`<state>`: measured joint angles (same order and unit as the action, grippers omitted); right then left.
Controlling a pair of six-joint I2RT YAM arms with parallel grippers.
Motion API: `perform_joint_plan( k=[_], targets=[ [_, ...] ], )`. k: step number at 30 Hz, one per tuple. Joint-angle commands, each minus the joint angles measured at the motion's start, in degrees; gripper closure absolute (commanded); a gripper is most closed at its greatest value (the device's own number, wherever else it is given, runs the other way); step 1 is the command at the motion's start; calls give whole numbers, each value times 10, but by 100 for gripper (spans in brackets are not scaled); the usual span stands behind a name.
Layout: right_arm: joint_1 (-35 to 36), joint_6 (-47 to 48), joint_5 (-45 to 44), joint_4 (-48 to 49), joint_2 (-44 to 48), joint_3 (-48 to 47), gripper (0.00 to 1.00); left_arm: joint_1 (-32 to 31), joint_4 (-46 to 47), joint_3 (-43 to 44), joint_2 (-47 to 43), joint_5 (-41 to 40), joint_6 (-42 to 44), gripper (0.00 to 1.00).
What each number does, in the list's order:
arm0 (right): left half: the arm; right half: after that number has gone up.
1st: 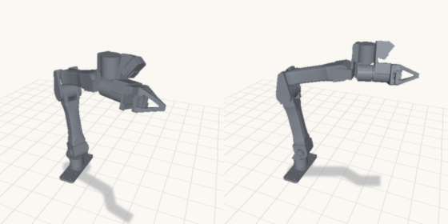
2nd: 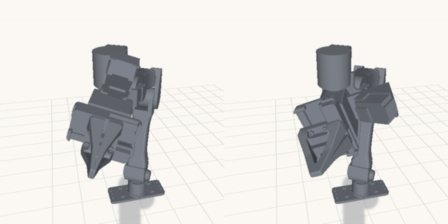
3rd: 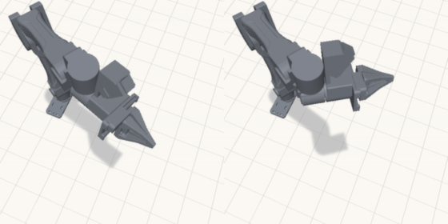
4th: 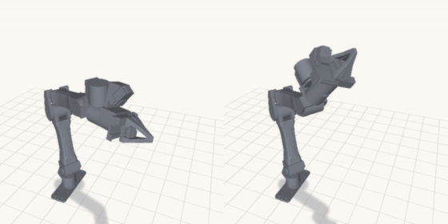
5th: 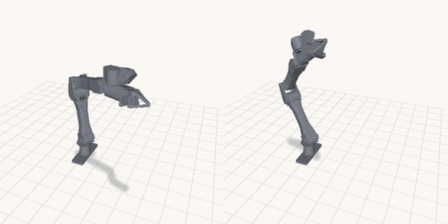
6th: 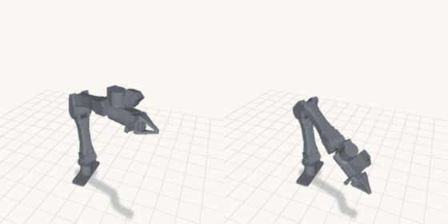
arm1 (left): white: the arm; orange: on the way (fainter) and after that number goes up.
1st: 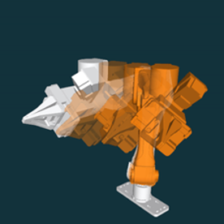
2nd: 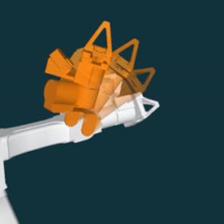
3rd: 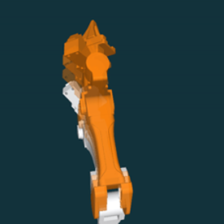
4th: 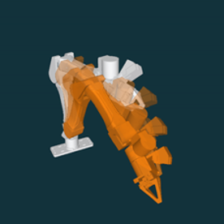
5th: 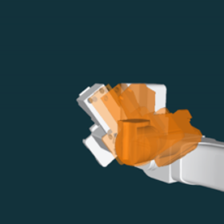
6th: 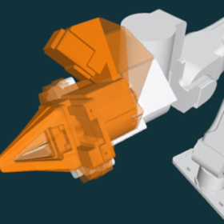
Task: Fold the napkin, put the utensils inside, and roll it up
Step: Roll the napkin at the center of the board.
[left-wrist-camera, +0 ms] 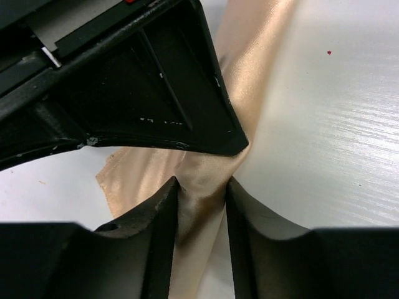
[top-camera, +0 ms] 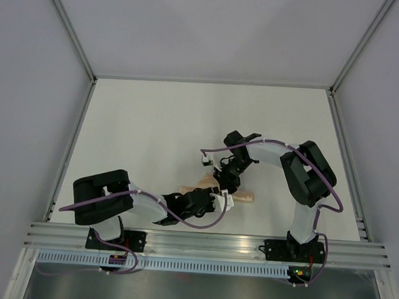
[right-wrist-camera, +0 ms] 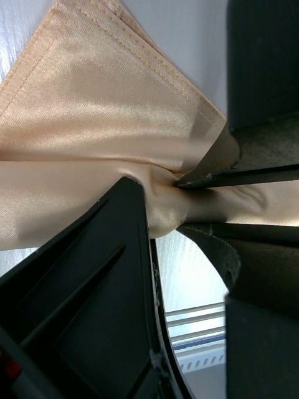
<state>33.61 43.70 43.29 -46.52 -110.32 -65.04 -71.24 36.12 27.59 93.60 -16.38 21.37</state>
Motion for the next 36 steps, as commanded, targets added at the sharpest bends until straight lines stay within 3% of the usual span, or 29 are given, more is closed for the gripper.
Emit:
perform_joint_plan(
  k=[1, 5, 6, 7, 10, 12, 20, 27, 30, 36],
  targets=[
    [-3, 33, -174, 37, -66, 47, 100, 2, 2, 19, 17, 48, -27, 62],
    [-8, 27, -174, 41, -53, 52, 96, 4, -1, 27, 37, 76, -41, 82],
    [-10, 25, -173, 40, -40, 52, 91, 4, -1, 29, 43, 81, -43, 85],
    [-16, 24, -170, 38, -32, 50, 78, 4, 2, 30, 47, 85, -46, 88],
    [-39, 27, -147, 15, 5, 33, 55, 8, 5, 36, 61, 108, -55, 98],
    [-63, 32, -130, -10, 33, 21, 49, 9, 5, 47, 73, 122, -61, 98],
    [-200, 53, -83, -70, 115, -38, 40, 17, -11, 105, 132, 189, -50, 98],
    [-413, 127, 7, -164, 140, -104, 39, 33, -74, 189, 168, 269, -26, 98],
    [-462, 170, 30, -188, 159, -94, 39, 47, -107, 220, 176, 316, -20, 98],
    [-466, 183, 37, -126, 263, 5, 35, 92, -188, 258, 180, 421, -54, 98]
  ],
)
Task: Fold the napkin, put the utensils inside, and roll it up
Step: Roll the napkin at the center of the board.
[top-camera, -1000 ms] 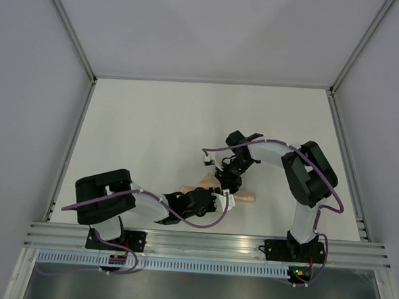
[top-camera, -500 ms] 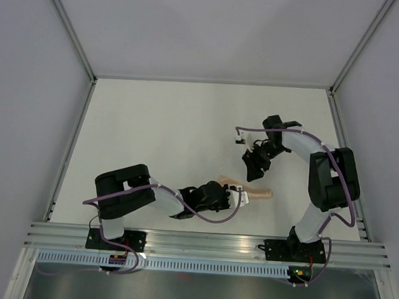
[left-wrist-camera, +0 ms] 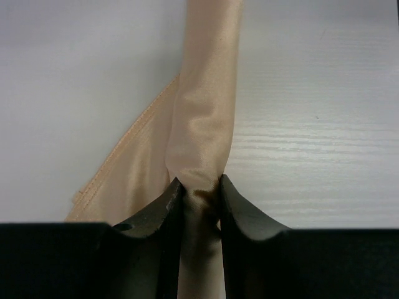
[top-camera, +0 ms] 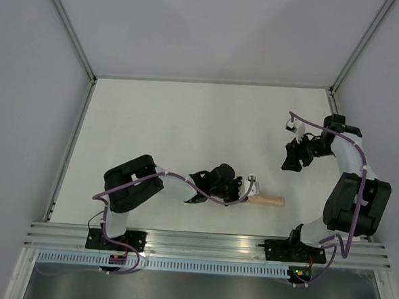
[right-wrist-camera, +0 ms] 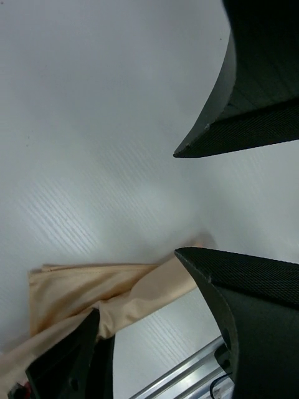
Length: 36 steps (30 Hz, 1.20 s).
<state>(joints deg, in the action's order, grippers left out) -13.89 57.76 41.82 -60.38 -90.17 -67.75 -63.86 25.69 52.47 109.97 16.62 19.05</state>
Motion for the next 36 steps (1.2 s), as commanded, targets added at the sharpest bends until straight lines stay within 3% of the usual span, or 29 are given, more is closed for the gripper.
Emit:
perform_joint_plan(
  k=[1, 7, 13, 26, 36],
  targets=[
    [11, 45, 53, 28, 76, 42, 35, 27, -91, 9, 15, 100, -42, 98],
    [40, 66, 52, 89, 186, 137, 32, 48, -119, 16, 30, 144, -68, 98],
    [165, -7, -24, 198, 252, 225, 32, 61, -133, 25, 48, 165, -88, 98],
    [265, -38, -79, 272, 269, 309, 32, 75, -160, 42, 63, 182, -98, 98],
    [286, -48, -96, 291, 250, 314, 33, 80, -165, 40, 67, 186, -102, 98]
  ],
)
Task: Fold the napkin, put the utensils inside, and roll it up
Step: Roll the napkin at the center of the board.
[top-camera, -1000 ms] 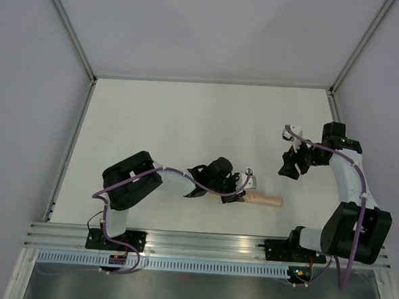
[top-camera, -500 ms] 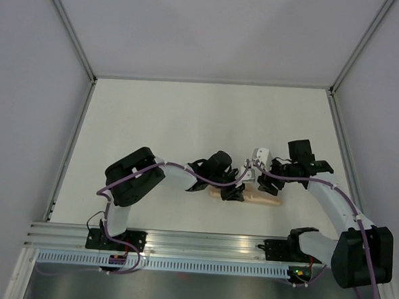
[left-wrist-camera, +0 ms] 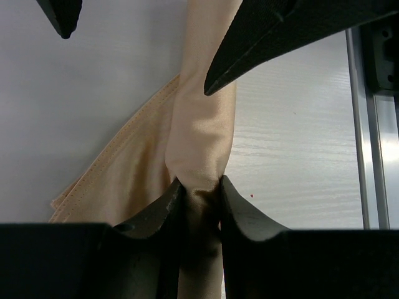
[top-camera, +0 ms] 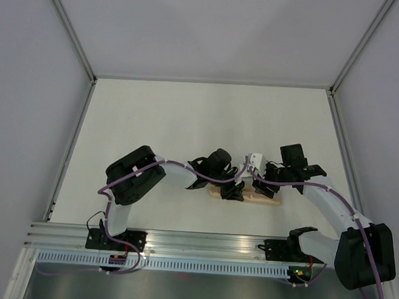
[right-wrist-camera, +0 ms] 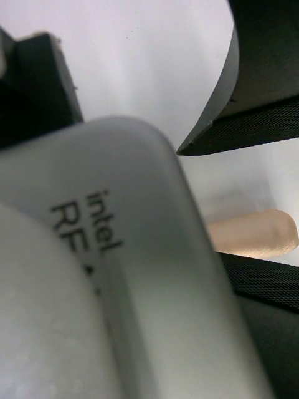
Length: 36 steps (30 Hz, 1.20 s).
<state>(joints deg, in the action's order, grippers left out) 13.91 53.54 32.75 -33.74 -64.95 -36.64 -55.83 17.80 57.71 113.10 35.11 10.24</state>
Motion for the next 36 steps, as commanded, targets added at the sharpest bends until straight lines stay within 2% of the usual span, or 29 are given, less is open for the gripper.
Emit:
perform_joint_plan(
  k=[1, 24, 36],
  targets=[
    [8, -6, -5, 25, -2, 3, 33, 0, -86, -10, 38, 2, -13, 98],
    [81, -27, -56, 79, 3, 50, 33, 6, -74, -7, 55, 11, -30, 98],
    [82, -31, -59, 89, 3, 56, 33, 6, -83, -2, 53, 7, -29, 98]
  ],
)
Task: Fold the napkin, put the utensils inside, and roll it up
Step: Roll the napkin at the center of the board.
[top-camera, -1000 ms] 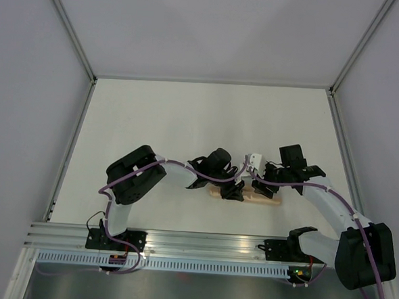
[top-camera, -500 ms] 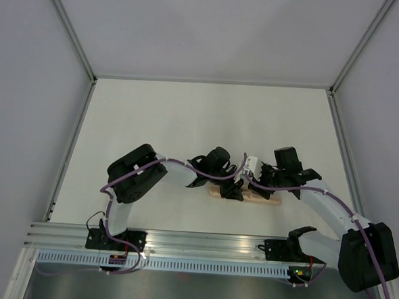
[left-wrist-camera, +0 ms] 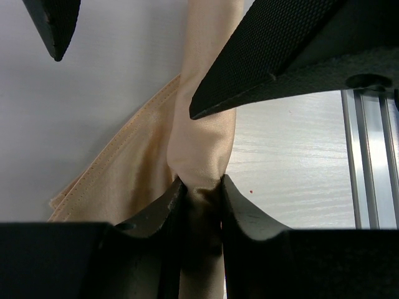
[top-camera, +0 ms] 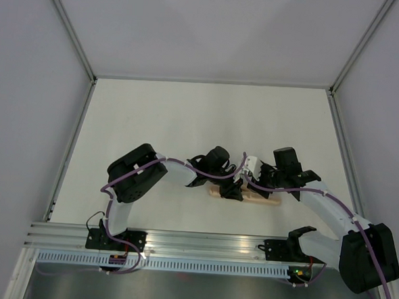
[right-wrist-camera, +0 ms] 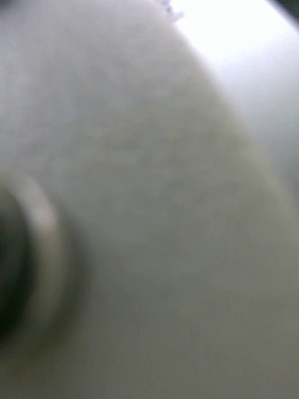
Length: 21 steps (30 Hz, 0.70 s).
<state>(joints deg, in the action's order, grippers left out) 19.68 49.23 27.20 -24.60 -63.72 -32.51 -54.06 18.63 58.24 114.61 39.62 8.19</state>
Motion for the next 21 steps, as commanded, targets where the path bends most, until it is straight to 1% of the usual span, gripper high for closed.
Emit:
perform_joint_plan(
  k=[1, 17, 21],
  targets=[
    [25, 12, -3, -2, -9, 16, 33, -11, -92, -8, 38, -38, -9, 98],
    [26, 18, 5, 1, 10, 34, 33, -11, -100, -1, 32, -45, -15, 98],
    [27, 31, 7, -11, 13, 38, 33, -11, -100, -3, 32, -47, -17, 98]
  ],
)
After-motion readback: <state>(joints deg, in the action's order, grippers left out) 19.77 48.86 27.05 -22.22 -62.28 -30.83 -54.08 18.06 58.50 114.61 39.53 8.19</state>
